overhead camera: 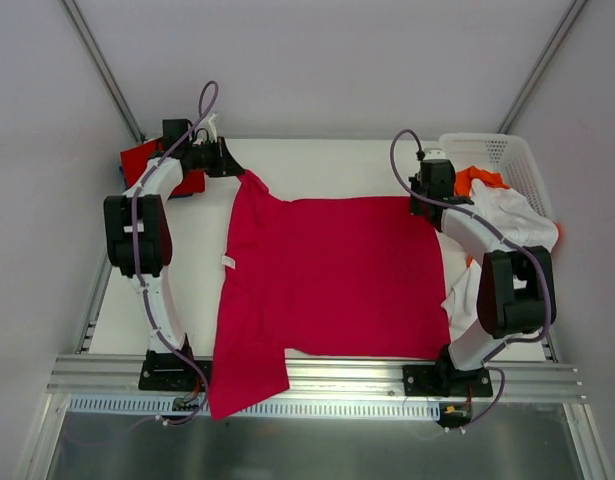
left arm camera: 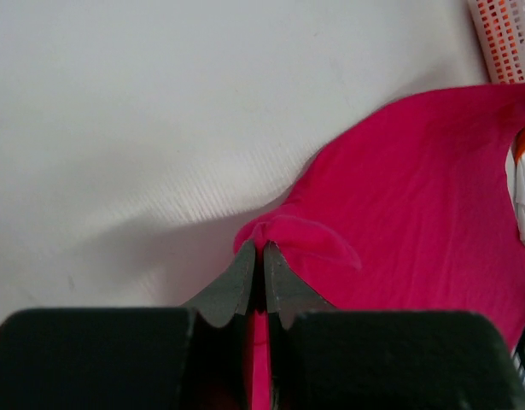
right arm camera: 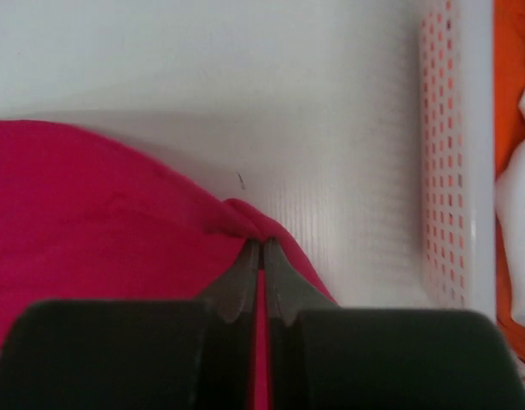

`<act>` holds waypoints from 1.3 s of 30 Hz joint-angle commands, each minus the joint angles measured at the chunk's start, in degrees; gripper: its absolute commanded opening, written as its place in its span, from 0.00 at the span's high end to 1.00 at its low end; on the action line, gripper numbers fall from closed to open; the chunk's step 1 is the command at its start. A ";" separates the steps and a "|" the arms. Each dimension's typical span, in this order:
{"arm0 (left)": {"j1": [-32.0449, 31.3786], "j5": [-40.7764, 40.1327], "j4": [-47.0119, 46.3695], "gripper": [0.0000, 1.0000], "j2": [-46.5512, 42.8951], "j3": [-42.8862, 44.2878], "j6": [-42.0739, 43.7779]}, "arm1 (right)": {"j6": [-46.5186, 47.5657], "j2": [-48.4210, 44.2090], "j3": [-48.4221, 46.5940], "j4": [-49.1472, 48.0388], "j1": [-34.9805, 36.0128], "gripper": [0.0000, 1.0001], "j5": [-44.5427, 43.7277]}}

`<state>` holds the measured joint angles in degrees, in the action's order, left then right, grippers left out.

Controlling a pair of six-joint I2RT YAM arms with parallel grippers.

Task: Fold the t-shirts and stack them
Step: Flatten the tshirt out

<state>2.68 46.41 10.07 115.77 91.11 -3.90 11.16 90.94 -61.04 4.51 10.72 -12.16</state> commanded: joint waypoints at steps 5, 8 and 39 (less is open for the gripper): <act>1.27 10.71 -1.45 1.00 15.35 19.60 -3.56 | 1.41 9.86 -12.43 -4.07 0.18 1.00 2.05; 2.59 10.28 -1.36 1.00 19.22 25.32 -4.62 | 1.59 14.26 -16.74 -4.16 0.09 1.00 1.09; 11.82 -11.94 -2.68 0.01 23.40 33.71 -10.07 | -2.01 29.47 -31.78 3.05 -3.07 0.01 -21.67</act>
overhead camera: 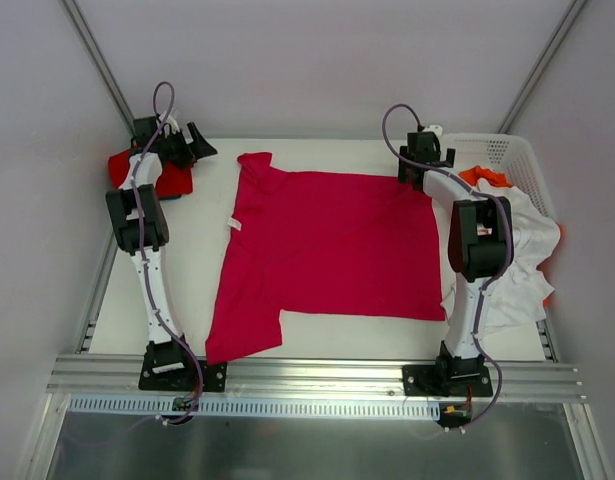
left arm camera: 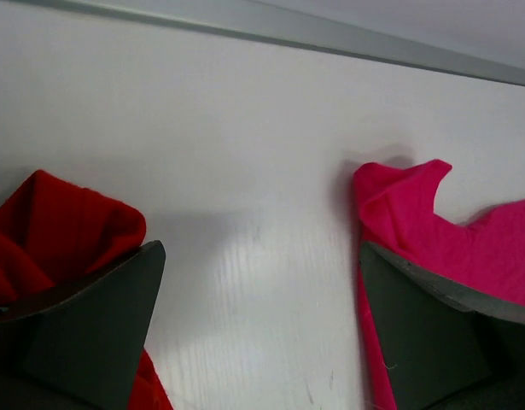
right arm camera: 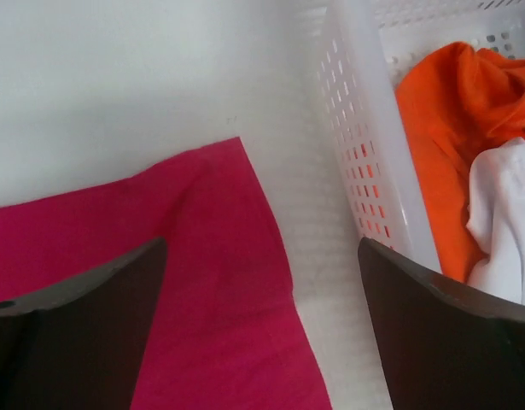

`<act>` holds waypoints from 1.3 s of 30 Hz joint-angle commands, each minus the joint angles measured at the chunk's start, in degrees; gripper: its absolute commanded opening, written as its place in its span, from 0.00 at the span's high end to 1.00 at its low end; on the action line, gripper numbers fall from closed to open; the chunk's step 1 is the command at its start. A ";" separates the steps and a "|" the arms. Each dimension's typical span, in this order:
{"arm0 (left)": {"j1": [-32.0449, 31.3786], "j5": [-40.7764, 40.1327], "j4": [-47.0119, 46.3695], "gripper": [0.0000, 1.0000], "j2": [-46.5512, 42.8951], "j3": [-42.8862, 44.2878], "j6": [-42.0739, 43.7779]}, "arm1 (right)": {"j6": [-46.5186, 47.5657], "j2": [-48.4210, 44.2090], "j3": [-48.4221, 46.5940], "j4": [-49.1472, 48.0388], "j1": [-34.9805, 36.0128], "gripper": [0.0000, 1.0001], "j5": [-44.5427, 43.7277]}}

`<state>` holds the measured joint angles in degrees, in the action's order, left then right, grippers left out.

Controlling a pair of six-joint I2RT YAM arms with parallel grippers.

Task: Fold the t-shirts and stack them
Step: Flatten the tshirt out

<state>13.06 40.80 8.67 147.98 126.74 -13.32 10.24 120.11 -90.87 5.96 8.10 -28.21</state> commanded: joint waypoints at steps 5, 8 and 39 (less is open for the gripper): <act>0.83 -8.10 -6.37 0.01 -19.73 -13.69 -2.76 | -0.57 -3.55 -1.33 3.09 0.42 0.01 -12.30; -0.57 -7.57 -11.82 0.01 -26.59 -21.16 -4.51 | 0.48 -10.32 1.82 3.18 2.71 0.01 -14.77; -26.68 -24.79 -10.95 0.25 -31.44 -47.37 -2.07 | -21.31 -55.08 48.07 1.88 21.43 0.10 -1.07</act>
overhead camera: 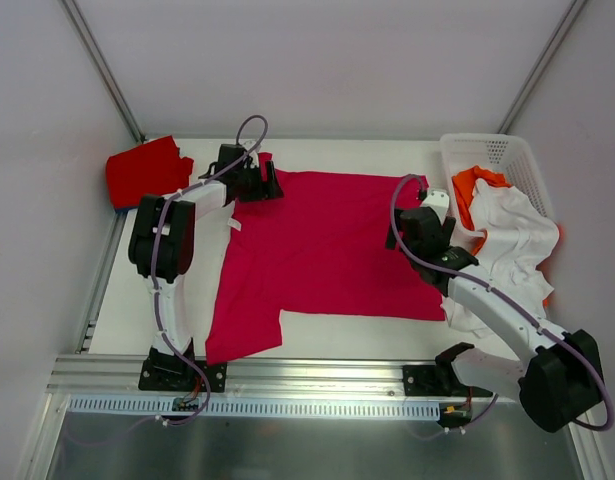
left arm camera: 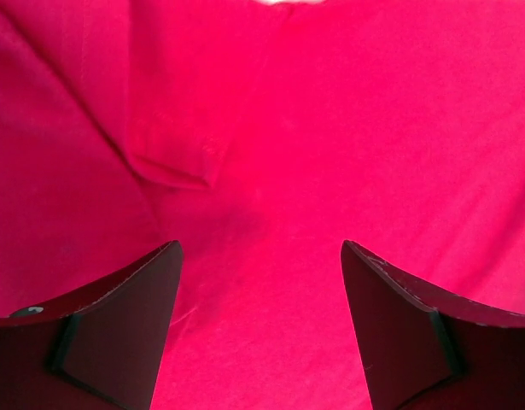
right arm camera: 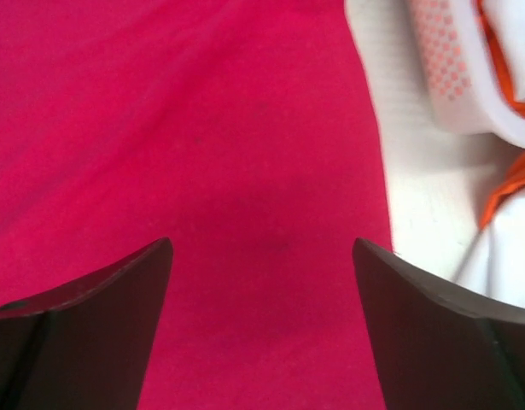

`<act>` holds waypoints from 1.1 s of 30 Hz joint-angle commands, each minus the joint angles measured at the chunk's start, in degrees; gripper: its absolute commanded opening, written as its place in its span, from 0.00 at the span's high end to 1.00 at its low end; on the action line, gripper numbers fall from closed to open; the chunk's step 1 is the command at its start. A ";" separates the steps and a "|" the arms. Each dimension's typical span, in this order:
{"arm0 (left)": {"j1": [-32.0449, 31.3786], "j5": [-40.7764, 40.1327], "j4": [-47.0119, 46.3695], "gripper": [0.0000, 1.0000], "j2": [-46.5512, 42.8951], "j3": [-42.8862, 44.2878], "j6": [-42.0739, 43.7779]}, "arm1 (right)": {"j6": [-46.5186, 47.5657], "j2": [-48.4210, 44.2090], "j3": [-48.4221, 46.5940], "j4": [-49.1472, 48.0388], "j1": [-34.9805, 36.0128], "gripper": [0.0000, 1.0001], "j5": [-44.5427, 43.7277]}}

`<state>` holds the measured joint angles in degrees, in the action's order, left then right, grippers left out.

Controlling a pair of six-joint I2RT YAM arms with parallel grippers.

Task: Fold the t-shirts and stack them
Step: Flatten the tshirt out

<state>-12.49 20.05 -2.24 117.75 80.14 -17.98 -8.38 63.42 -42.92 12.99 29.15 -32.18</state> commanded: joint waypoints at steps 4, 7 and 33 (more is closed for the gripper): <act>-1.66 -7.83 1.89 0.25 -0.42 -0.25 3.56 | -2.69 4.87 -0.24 -6.05 0.47 0.17 5.90; -2.01 -10.03 3.64 0.25 -0.16 0.02 3.39 | -2.78 6.01 -0.33 -6.05 0.56 0.18 5.91; -3.42 -27.43 10.15 0.38 -0.95 1.60 3.83 | -0.23 5.22 2.05 -5.70 0.39 0.17 2.04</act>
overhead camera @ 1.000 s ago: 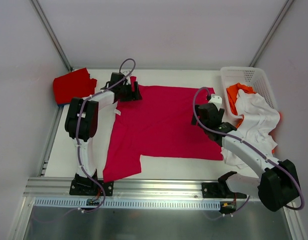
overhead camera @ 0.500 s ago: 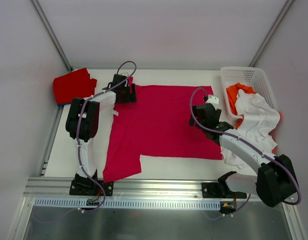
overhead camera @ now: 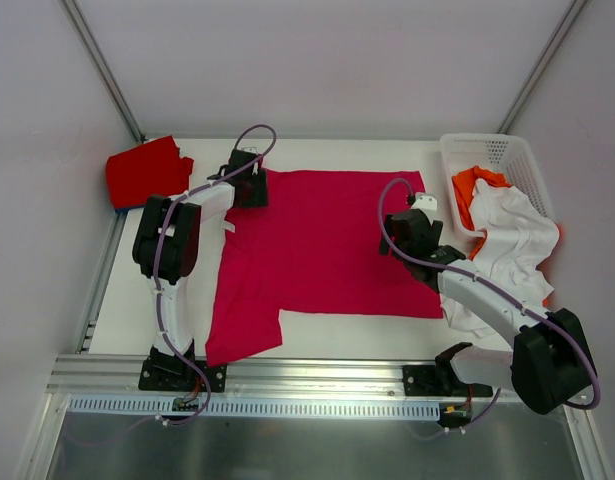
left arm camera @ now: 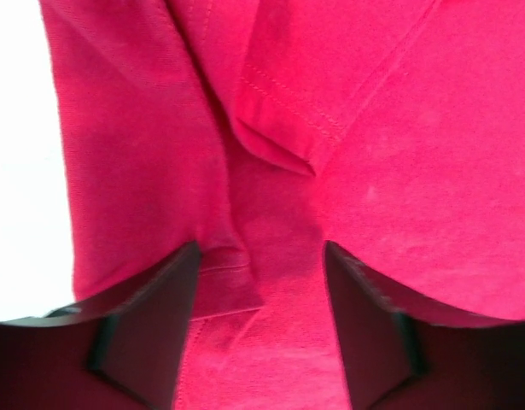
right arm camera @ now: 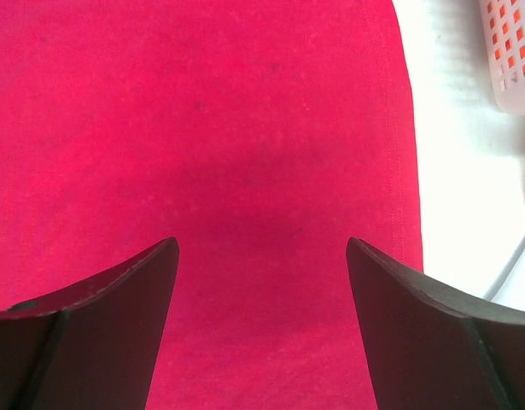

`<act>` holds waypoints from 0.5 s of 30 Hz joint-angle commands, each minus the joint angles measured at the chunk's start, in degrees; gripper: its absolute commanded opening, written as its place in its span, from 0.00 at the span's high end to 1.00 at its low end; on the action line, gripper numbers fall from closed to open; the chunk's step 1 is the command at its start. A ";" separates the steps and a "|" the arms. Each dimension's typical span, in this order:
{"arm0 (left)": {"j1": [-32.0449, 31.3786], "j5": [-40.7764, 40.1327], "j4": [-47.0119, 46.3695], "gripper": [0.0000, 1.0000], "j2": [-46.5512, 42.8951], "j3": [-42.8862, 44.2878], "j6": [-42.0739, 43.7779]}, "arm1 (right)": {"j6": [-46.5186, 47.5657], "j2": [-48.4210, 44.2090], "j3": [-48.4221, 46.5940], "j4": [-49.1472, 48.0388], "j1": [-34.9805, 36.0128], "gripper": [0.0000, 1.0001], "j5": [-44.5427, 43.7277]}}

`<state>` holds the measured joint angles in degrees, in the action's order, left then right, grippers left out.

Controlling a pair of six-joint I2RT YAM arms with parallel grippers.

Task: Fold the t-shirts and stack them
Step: Flatten the tshirt out

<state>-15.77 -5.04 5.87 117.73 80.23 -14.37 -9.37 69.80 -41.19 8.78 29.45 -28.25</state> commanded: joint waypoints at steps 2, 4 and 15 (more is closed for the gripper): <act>-0.14 -2.61 2.13 0.44 -1.01 1.43 0.05 | 0.84 -1.16 0.49 -1.66 0.17 0.17 -1.98; -0.05 -3.05 2.13 0.47 -1.01 1.42 -0.04 | 0.93 -1.07 0.58 -1.66 0.08 0.17 -2.16; -0.14 -3.66 2.22 0.69 -0.84 1.51 -0.31 | 1.10 -0.37 1.37 -1.66 0.08 0.17 -2.78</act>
<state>-15.77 -7.64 6.83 117.73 80.23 -14.37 -8.71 69.80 -40.38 8.60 29.45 -29.47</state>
